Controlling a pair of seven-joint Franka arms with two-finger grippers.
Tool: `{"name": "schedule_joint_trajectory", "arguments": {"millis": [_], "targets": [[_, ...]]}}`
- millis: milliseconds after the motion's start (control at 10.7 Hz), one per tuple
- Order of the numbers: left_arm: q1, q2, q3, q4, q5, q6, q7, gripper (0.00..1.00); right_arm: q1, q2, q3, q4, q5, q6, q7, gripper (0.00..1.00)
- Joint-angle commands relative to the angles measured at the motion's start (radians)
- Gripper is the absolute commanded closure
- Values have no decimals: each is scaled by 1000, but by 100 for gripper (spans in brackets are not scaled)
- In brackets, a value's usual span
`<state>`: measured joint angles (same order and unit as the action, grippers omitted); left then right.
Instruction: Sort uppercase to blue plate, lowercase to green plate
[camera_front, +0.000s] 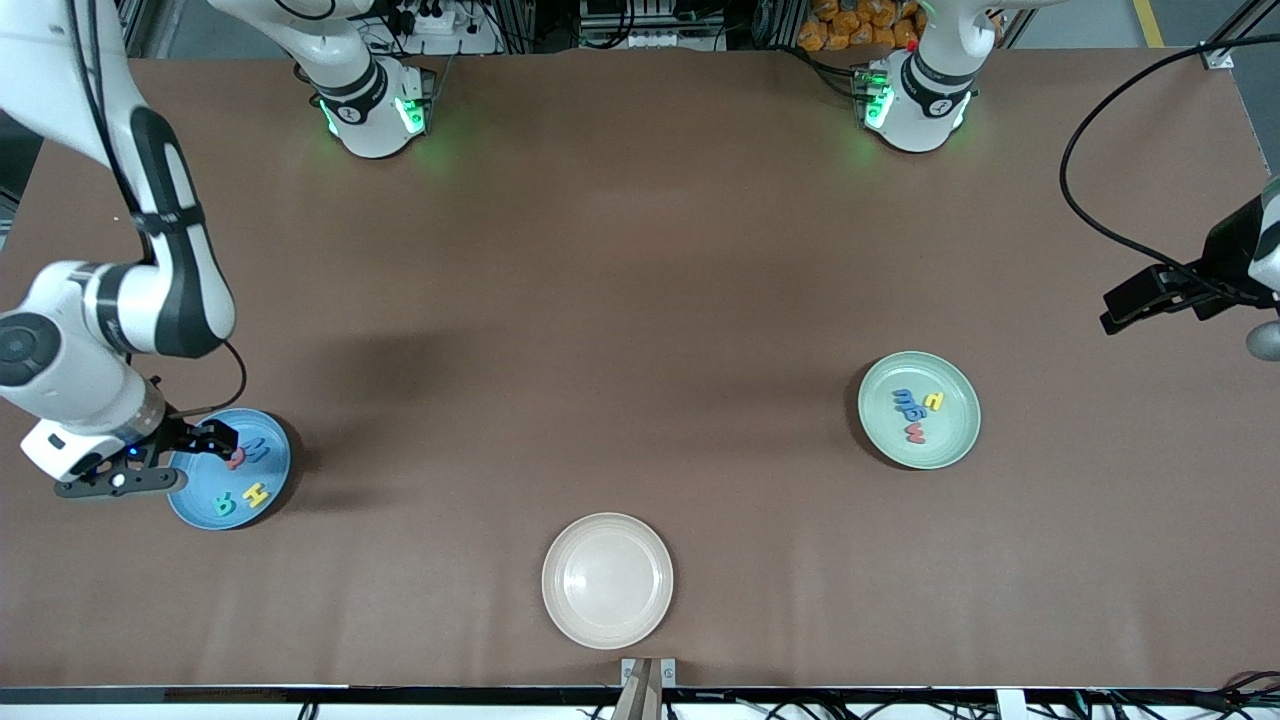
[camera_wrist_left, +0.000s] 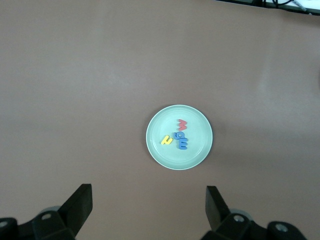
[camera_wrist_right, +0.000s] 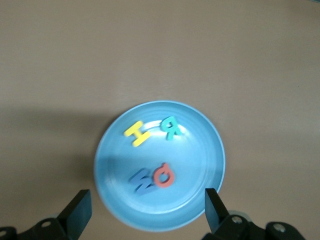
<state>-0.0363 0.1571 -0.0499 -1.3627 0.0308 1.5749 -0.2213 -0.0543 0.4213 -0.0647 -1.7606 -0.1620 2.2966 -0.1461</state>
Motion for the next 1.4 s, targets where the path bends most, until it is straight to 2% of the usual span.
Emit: {"name": "schedule_joint_trajectory", "arguments": {"millis": [0,280,467,654,748,1308], "targets": [[-10,-22,16,-12,-31,-6,5,0,-100,-194,126,-124,16,-110,-13,0],[-8,-21,16,-12,-29,-6,5,0,-95,-388,154,-307,18,-117,-13,0],[-7,-21,18,-12,-29,-6,5,0,-72,-465,155,-312,19,-195,-12,0],[-8,-21,18,-12,-29,-6,4,0,-46,-498,148,-267,30,-242,-9,0],[-8,-21,18,-12,-29,-6,4,0,-41,-506,140,-237,76,-279,-12,0],[-10,-21,18,-12,-26,-6,2,0,14,-481,114,143,102,-615,-4,0]]}}
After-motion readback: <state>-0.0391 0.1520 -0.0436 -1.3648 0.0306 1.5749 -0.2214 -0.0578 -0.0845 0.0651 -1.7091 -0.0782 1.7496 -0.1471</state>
